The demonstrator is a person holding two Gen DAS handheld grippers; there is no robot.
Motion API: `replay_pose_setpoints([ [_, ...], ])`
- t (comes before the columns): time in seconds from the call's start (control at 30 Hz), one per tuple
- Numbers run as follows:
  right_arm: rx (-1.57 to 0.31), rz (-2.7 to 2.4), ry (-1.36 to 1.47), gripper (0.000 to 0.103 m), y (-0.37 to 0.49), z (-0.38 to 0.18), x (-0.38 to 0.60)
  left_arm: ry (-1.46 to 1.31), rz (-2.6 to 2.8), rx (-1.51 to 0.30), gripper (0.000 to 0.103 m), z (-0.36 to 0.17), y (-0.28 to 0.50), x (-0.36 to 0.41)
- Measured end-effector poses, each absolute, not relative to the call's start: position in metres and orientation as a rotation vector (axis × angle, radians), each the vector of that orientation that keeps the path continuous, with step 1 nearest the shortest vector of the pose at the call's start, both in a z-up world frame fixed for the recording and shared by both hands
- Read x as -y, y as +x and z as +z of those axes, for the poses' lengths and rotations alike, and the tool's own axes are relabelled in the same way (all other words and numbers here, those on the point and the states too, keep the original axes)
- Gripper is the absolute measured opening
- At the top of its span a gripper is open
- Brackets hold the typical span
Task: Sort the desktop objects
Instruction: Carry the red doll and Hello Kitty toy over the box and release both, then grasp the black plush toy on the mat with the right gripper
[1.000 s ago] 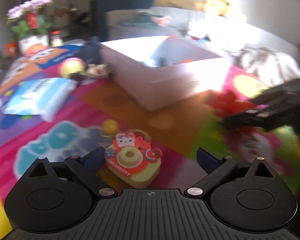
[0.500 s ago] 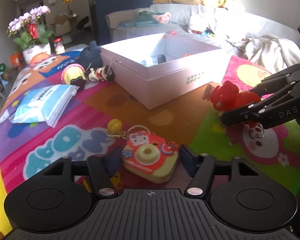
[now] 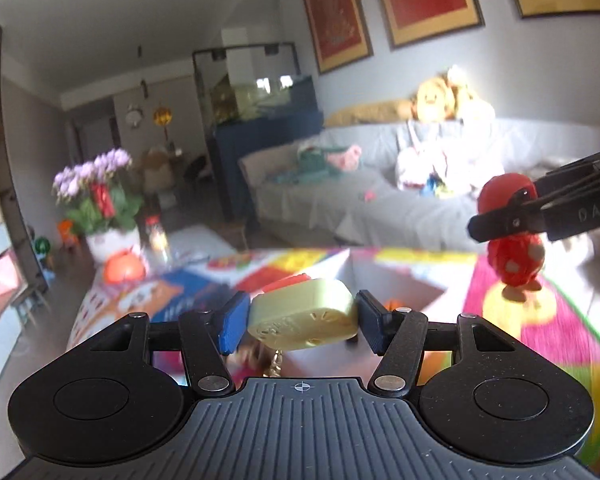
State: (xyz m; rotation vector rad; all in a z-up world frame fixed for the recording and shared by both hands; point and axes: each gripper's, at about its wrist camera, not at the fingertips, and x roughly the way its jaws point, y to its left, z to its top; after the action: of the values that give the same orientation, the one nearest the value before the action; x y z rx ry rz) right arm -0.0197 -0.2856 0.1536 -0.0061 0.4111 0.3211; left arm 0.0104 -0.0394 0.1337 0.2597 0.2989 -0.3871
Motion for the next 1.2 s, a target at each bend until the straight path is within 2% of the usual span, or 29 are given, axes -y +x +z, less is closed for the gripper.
replay_pose_setpoints([
  [0.17,-0.436,0.360,0.058,0.052,0.029,0.172,0.289,0.250,-0.391,-0.339,0.063,0.127,0.065,0.068],
  [0.33,-0.503,0.372,0.096,0.052,0.089,0.167,0.291,0.231,-0.414,-0.471,0.064,0.090,0.107,0.076],
  [0.37,-0.523,0.392,0.099,0.052,0.101,0.163,0.289,0.238,-0.409,-0.482,0.067,0.083,0.111,0.076],
  [0.4,-0.541,0.418,0.093,0.052,0.113,0.157,0.287,0.243,-0.403,-0.494,0.074,0.078,0.113,0.075],
  [0.47,-0.575,0.457,0.087,0.053,0.135,0.145,0.283,0.233,-0.377,-0.520,0.081,0.070,0.113,0.067],
  [0.6,-0.604,0.446,0.110,0.054,0.161,0.124,0.285,0.196,-0.304,-0.566,0.091,0.063,0.106,0.043],
  [0.9,-0.742,0.253,0.150,0.054,0.168,0.074,0.309,0.069,-0.321,-0.611,0.095,0.044,0.092,0.023],
  [1.03,-0.798,0.186,0.269,0.055,0.158,0.057,0.308,0.063,-0.366,-0.599,0.096,0.034,0.083,0.011],
  [1.13,-0.791,0.134,0.283,0.062,0.144,0.048,0.297,0.033,-0.407,-0.594,0.097,0.026,0.077,0.001],
  [1.2,-0.788,0.113,0.270,0.070,0.139,0.047,0.285,0.028,-0.399,-0.600,0.097,0.019,0.074,-0.005],
])
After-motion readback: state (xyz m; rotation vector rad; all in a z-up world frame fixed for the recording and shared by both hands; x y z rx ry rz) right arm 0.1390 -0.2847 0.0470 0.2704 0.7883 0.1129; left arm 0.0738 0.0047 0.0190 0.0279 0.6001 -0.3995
